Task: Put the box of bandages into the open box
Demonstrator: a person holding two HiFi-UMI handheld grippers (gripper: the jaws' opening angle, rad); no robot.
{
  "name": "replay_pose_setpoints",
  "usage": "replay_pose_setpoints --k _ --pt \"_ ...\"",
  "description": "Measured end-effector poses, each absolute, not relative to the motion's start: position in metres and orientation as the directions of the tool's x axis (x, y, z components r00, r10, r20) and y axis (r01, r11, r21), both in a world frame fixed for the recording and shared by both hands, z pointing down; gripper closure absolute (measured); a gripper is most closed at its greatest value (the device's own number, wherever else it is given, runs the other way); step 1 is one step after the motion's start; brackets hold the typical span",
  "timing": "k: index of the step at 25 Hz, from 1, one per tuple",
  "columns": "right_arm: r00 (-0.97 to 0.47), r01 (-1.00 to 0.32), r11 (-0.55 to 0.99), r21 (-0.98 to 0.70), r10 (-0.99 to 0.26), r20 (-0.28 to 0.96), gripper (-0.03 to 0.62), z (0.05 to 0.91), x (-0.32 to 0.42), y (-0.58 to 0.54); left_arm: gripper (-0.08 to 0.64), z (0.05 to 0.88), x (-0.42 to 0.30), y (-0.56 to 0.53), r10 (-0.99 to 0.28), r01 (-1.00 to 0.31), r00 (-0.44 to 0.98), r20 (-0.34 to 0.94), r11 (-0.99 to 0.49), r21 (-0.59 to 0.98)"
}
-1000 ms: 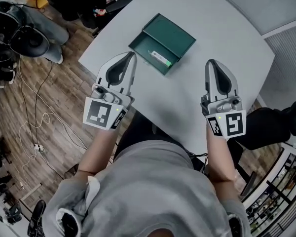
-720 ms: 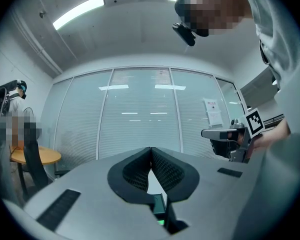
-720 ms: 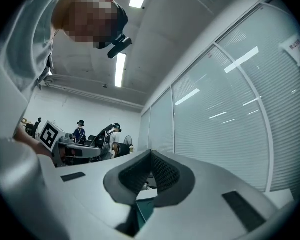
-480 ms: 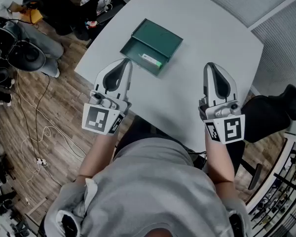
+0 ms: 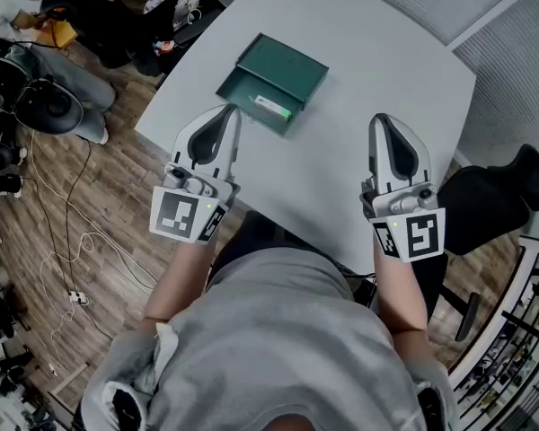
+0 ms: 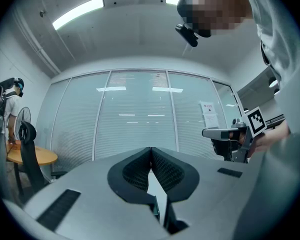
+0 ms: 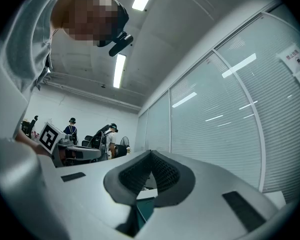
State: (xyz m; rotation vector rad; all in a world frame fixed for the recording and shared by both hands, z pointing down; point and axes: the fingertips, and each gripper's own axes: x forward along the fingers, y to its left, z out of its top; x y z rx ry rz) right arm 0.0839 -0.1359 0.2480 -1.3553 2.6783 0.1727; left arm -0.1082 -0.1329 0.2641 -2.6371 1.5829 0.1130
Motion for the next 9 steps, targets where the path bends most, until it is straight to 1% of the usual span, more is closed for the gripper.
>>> replay_pose_setpoints --k 9 --pt "-0.58 -0.812 0.581 0.053 -0.795 -0.178 0.545 0.245 0.093 -0.125 0.54 0.265 -0.097 -0.128 -0.872 -0.877 0.479 -0.102 -0.48 -0.015"
